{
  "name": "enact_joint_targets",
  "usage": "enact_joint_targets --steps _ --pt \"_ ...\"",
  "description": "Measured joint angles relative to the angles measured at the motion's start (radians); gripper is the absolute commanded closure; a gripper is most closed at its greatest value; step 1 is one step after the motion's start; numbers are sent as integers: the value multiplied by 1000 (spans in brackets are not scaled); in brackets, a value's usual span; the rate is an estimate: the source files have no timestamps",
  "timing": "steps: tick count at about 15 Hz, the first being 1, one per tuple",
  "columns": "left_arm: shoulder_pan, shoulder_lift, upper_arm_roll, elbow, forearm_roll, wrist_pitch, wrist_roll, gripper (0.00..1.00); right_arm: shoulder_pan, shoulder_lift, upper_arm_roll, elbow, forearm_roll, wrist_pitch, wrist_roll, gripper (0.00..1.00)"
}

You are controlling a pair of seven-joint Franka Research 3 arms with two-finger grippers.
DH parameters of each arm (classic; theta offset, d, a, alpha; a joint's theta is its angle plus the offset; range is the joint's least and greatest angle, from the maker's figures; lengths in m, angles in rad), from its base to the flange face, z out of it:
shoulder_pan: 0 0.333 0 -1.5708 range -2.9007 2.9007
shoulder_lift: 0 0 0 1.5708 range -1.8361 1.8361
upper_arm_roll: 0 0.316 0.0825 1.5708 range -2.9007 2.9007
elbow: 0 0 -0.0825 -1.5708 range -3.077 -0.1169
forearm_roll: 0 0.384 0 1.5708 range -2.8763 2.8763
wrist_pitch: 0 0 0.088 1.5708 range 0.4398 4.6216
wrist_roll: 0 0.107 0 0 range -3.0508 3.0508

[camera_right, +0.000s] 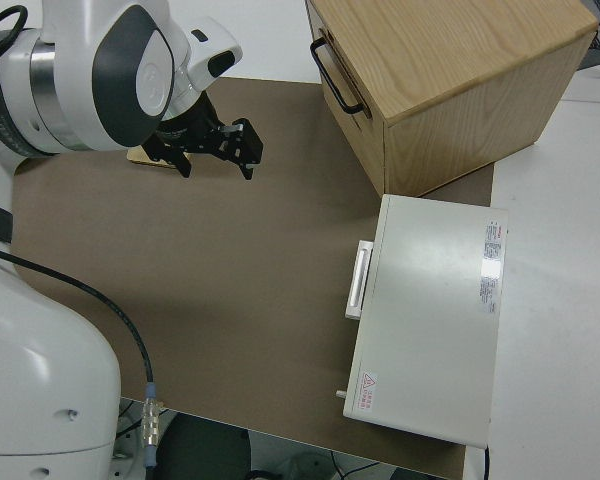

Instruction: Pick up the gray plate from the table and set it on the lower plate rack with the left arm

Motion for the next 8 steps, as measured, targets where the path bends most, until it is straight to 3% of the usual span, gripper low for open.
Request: enact_joint_targets --steps 3,8 --pt "3 0 -1 4 -5 45 126 5 0 0 0 0 0 0 0 13" --pt "1 1 -5 4 -29 148 145 7 0 0 0 0 0 0 0 11"
